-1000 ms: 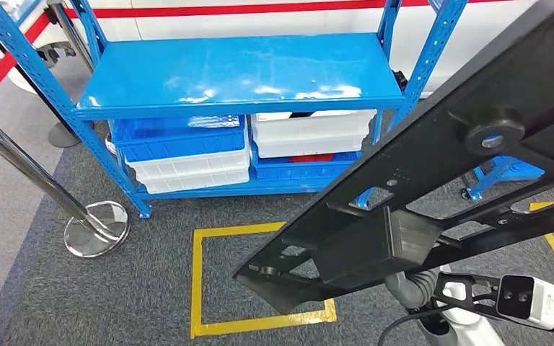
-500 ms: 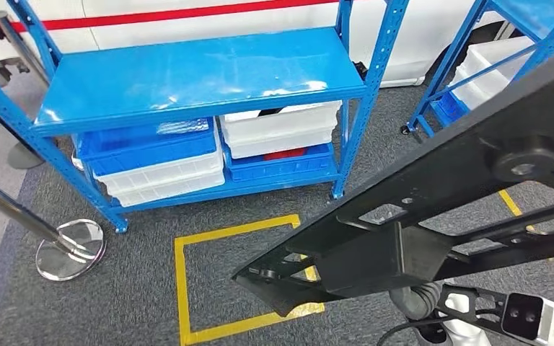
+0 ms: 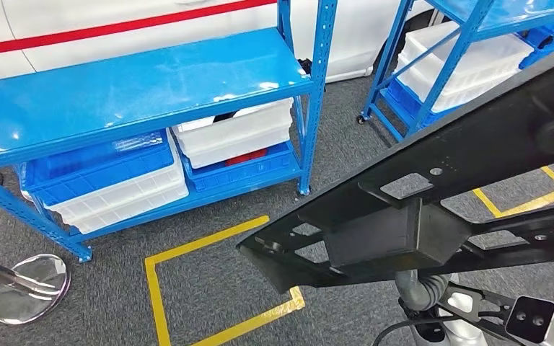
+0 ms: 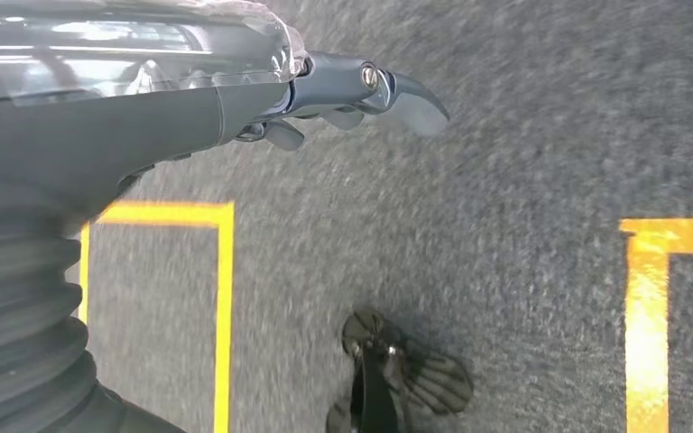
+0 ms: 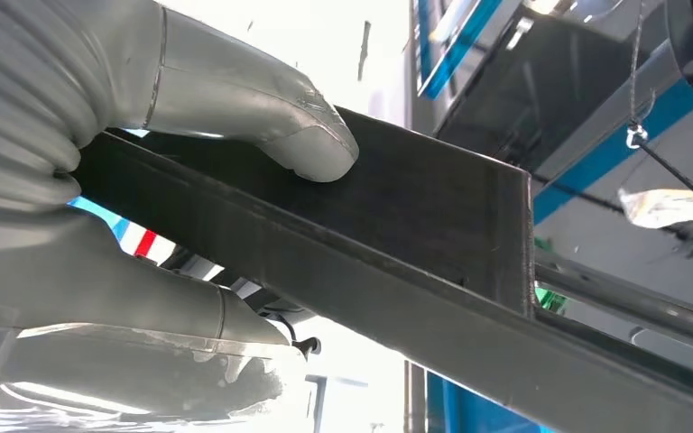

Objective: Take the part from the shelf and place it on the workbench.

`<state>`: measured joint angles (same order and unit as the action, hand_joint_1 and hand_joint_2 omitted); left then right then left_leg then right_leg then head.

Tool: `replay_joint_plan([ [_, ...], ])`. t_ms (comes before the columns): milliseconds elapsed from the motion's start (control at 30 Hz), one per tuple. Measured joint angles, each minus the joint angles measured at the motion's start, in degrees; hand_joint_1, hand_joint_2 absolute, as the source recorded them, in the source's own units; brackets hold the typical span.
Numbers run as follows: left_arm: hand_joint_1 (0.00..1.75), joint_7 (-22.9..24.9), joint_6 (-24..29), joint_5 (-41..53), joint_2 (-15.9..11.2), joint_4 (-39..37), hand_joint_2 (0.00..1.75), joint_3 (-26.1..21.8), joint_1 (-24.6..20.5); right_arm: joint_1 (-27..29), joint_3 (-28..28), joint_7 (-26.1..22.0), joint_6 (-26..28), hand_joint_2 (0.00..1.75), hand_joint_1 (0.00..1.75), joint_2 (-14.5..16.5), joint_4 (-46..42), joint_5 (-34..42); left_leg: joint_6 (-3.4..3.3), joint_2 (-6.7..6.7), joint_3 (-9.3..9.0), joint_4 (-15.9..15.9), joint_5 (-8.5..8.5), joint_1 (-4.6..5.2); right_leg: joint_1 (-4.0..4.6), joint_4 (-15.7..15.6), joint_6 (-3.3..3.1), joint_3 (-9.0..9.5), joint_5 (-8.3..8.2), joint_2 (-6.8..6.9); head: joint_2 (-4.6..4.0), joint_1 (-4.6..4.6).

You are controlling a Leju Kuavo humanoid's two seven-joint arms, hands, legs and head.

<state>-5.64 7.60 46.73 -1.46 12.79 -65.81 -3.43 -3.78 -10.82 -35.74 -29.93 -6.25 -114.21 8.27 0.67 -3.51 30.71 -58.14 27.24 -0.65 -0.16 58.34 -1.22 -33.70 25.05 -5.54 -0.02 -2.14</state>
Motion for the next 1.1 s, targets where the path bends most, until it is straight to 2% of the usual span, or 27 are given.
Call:
replay_joint_plan([
  [33, 0.00, -0.1, -0.1, 0.2, -0.2, 0.0, 1.75, 0.0, 0.0, 0.5, 0.1, 0.0, 0.3, 1.75, 1.75, 0.0, -0.5, -0.5, -0.11, -0.17, -0.19, 0.4, 0.19, 0.09, -0.08, 0.0, 0.39, -0.24, -0.15, -0.54, 0.00, 0.00],
  [67, 0.00, -0.2, -0.1, 0.3, -0.3, 0.0, 1.75, 0.0, 0.1, 1.1, 0.2, 0.0, 0.5, 1.75, 1.75, 0.0, -1.0, -1.0, -0.33, 0.32, -0.23, 0.7, 0.05, 0.11, -0.17, 0.0, 0.81, -0.44, -0.33, -1.11, 0.00, 0.00],
  [100, 0.00, -0.3, -0.3, 0.5, -0.5, 0.0, 1.75, 0.0, 0.1, 1.8, 0.3, 0.0, 0.7, 1.75, 1.75, 0.1, -1.6, -1.5, -0.67, 0.91, -0.26, 0.9, -0.18, 0.05, -0.20, 0.1, 1.14, -0.56, -0.28, -0.93, 0.00, 0.01],
  [133, 0.00, -0.4, -0.4, 0.6, -0.6, 0.1, 1.75, 0.0, 0.0, 2.4, 0.5, 0.0, 0.8, 1.75, 1.75, 0.1, -2.1, -2.0, -1.07, 1.52, -0.31, 1.2, -0.43, -0.02, -0.14, 0.7, 1.42, -0.90, 0.29, 0.04, 0.00, 0.01],
  [167, 0.00, -0.4, -0.5, 0.7, -0.7, 0.1, 1.75, 0.0, 0.1, 2.8, 0.7, 0.0, 0.9, 1.75, 1.75, 0.1, -2.6, -2.4, -1.46, 2.21, -0.32, 1.5, -0.66, -0.07, -0.07, 2.5, 1.66, -1.72, 1.55, 1.45, 0.00, 0.01],
  [233, 0.00, -0.4, -0.6, 0.8, -0.9, 0.1, 1.75, 0.0, 0.3, 3.5, 0.8, 0.0, 1.2, 1.75, 1.75, 0.2, -3.3, -3.0, -1.85, 3.62, -0.21, 1.7, -0.81, 0.08, -0.17, 9.2, 2.02, -4.78, 5.43, 4.29, 0.00, 0.01],
  [267, 0.00, -0.4, -0.6, 0.9, -1.0, 0.1, 1.75, 0.0, 0.5, 3.9, 0.8, 0.0, 1.4, 1.75, 1.75, 0.3, -3.5, -3.2, -1.91, 4.37, -0.10, 1.7, -0.81, 0.17, -0.32, 12.9, 2.21, -6.49, 7.06, 4.78, 0.00, 0.01],
  [300, 0.00, -0.3, -0.6, 0.9, -1.1, 0.1, 1.75, 0.0, 0.6, 4.4, 0.8, 0.0, 1.6, 1.75, 1.75, 0.4, -3.6, -3.3, -1.90, 5.09, -0.01, 1.6, -0.80, 0.21, -0.46, 15.4, 2.37, -7.54, 7.79, 5.01, 0.00, 0.01],
  [333, 0.00, -0.3, -0.6, 0.9, -1.1, 0.1, 1.75, 0.0, 0.6, 4.8, 0.9, 0.0, 1.7, 1.75, 1.75, 0.4, -3.8, -3.4, -1.88, 5.79, 0.06, 1.6, -0.78, 0.22, -0.57, 15.9, 2.49, -7.62, 7.52, 5.18, 0.00, 0.02],
  [367, 0.00, -0.2, -0.6, 0.9, -1.2, 0.1, 1.75, 0.0, 0.6, 5.1, 1.0, 0.0, 1.9, 1.75, 1.75, 0.4, -4.0, -3.5, -1.82, 6.44, 0.06, 1.5, -0.74, 0.23, -0.65, 13.8, 2.54, -6.35, 6.17, 5.48, 0.00, 0.02],
  [400, 0.00, -0.1, -0.7, 0.9, -1.2, 0.1, 1.75, -0.1, 0.6, 5.3, 1.1, 0.0, 1.9, 1.75, 1.75, 0.4, -4.2, -3.7, -1.71, 7.03, 0.01, 1.5, -0.68, 0.23, -0.67, 9.9, 2.50, -4.10, 4.33, 6.15, 0.00, 0.02],
  [467, 0.00, 0.0, -0.9, 0.9, -1.3, 0.1, 1.75, -0.2, 0.6, 5.6, 1.3, 0.0, 1.9, 1.75, 1.75, 0.4, -4.8, -3.8, -1.29, 8.03, -0.14, 1.4, -0.46, 0.43, -0.36, 2.2, 1.91, 0.13, 1.95, 8.12, 0.00, 0.02],
  [500, 0.00, 0.0, -0.9, 0.9, -1.3, 0.1, 1.75, -0.2, 0.6, 5.6, 1.3, 0.0, 2.0, 1.75, 1.75, 0.4, -5.1, -3.9, -0.99, 8.46, -0.24, 1.3, -0.35, 0.54, -0.15, 0.3, 1.52, 1.14, 1.58, 8.63, 0.00, 0.01],
  [533, 0.00, 0.0, -0.9, 0.9, -1.3, 0.1, 1.75, -0.2, 0.6, 5.7, 1.3, 0.0, 2.0, 1.75, 1.75, 0.4, -5.4, -3.9, -0.67, 8.87, -0.34, 1.3, -0.27, 0.64, 0.07, -0.4, 1.11, 1.35, 1.66, 8.66, 0.00, 0.01],
  [600, 0.00, 0.1, -1.0, 1.0, -1.4, 0.1, 1.75, -0.3, 0.5, 6.0, 1.4, 0.0, 2.1, 1.75, 1.75, 0.4, -5.7, -3.9, 0.02, 9.41, -0.51, 1.2, -0.04, 0.53, 0.07, -0.6, 0.41, 1.23, 1.34, 7.48, 0.00, -0.01],
  [667, 0.00, 0.4, -1.0, 1.2, -1.4, 0.1, 1.75, -0.3, 0.4, 6.1, 1.6, 0.0, 2.1, 1.75, 1.75, 0.4, -6.1, -4.0, 0.59, 7.56, 0.17, -0.9, 1.66, 0.25, -0.16, -0.9, -0.35, 1.25, 0.96, 6.50, 0.00, -0.01],
  [733, 0.00, 0.9, -0.8, 1.2, -1.3, 0.1, 1.75, -0.4, 0.7, 6.1, 1.6, 0.0, 1.9, 1.75, 1.75, 0.5, -6.3, -4.0, 0.87, 4.86, 3.04, -7.7, 5.60, 0.06, -0.18, -1.0, -0.87, 1.17, 0.74, 5.48, 0.00, -0.01],
  [767, 0.00, 1.2, -0.6, 1.1, -1.2, 0.1, 1.75, -0.5, 0.9, 6.2, 1.6, 0.0, 1.7, 1.75, 1.75, 0.6, -6.3, -4.0, 0.93, 4.30, 4.92, -11.8, 7.43, 0.03, -0.10, -1.0, -1.01, 1.09, 0.68, 4.87, 0.00, -0.01],
  [800, 0.00, 1.4, -0.4, 0.9, -1.1, 0.1, 1.75, -0.7, 1.2, 6.3, 1.6, 0.0, 1.4, 1.75, 1.75, 0.6, -6.3, -3.9, 0.95, 4.07, 6.39, -15.0, 8.41, 0.03, -0.03, -0.9, -1.07, 1.04, 0.63, 4.17, 0.00, -0.01],
  [833, 0.00, 1.5, -0.3, 0.8, -1.0, 0.1, 1.75, -1.0, 1.4, 6.3, 1.6, 0.0, 1.2, 1.75, 1.75, 0.6, -6.3, -3.9, 0.93, 3.99, 6.94, -16.1, 8.16, 0.02, 0.01, -0.9, -1.08, 1.02, 0.60, 3.45, 0.00, -0.01],
  [867, 0.00, 1.5, -0.1, 0.7, -0.9, 0.1, 1.75, -1.2, 1.5, 6.3, 1.6, 0.0, 1.1, 1.75, 1.75, 0.6, -6.3, -3.9, 0.87, 3.91, 6.43, -14.8, 6.81, 0.00, 0.01, -0.8, -1.05, 1.04, 0.59, 2.75, 0.00, -0.01],
  [900, 0.00, 1.5, 0.1, 0.7, -0.8, 0.1, 1.75, -1.4, 1.6, 6.3, 1.6, 0.0, 1.1, 1.75, 1.75, 0.6, -6.3, -4.0, 0.78, 3.47, 4.91, -11.4, 4.62, -0.06, -0.01, -0.7, -0.96, 1.08, 0.60, 2.06, 0.00, -0.01],
  [967, 0.00, 1.7, 0.6, 0.7, -0.7, 0.1, 1.75, -1.6, 1.6, 6.3, 1.6, 0.0, 1.2, 1.75, 1.75, 0.6, -6.3, -4.0, 0.55, 0.85, 1.48, -3.4, 1.15, -0.33, -0.01, -0.3, -0.56, 0.87, 0.70, 0.82, 0.00, -0.01],
  [1000, 0.00, 2.0, 0.9, 0.8, -0.6, 0.1, 1.75, -1.7, 1.7, 6.3, 1.6, 0.0, 1.3, 1.75, 1.75, 0.6, -6.3, -4.1, 0.43, -0.31, 0.43, -0.9, 0.39, -0.40, -0.02, -0.1, -0.20, 0.61, 0.67, 0.22, 0.00, -0.01],
  [1033, 0.00, 2.3, 1.1, 1.0, -0.6, 0.1, 1.75, -1.8, 1.8, 6.4, 1.6, 0.0, 1.4, 1.75, 1.75, 0.6, -6.3, -4.2, 0.25, -1.00, 0.05, 0.1, 0.34, -0.38, -0.07, 0.0, 0.19, 0.28, 0.56, -0.36, 0.00, -0.01],
  [1100, 0.00, 2.7, 1.5, 1.2, -0.5, 0.1, 1.75, -1.9, 1.8, 6.7, 1.6, 0.0, 1.7, 1.75, 1.75, 0.6, -6.3, -4.5, -0.32, -0.10, 0.04, 0.4, 0.20, -0.29, -0.21, 0.1, 0.99, -0.21, 0.28, -1.39, 0.00, -0.01],
])
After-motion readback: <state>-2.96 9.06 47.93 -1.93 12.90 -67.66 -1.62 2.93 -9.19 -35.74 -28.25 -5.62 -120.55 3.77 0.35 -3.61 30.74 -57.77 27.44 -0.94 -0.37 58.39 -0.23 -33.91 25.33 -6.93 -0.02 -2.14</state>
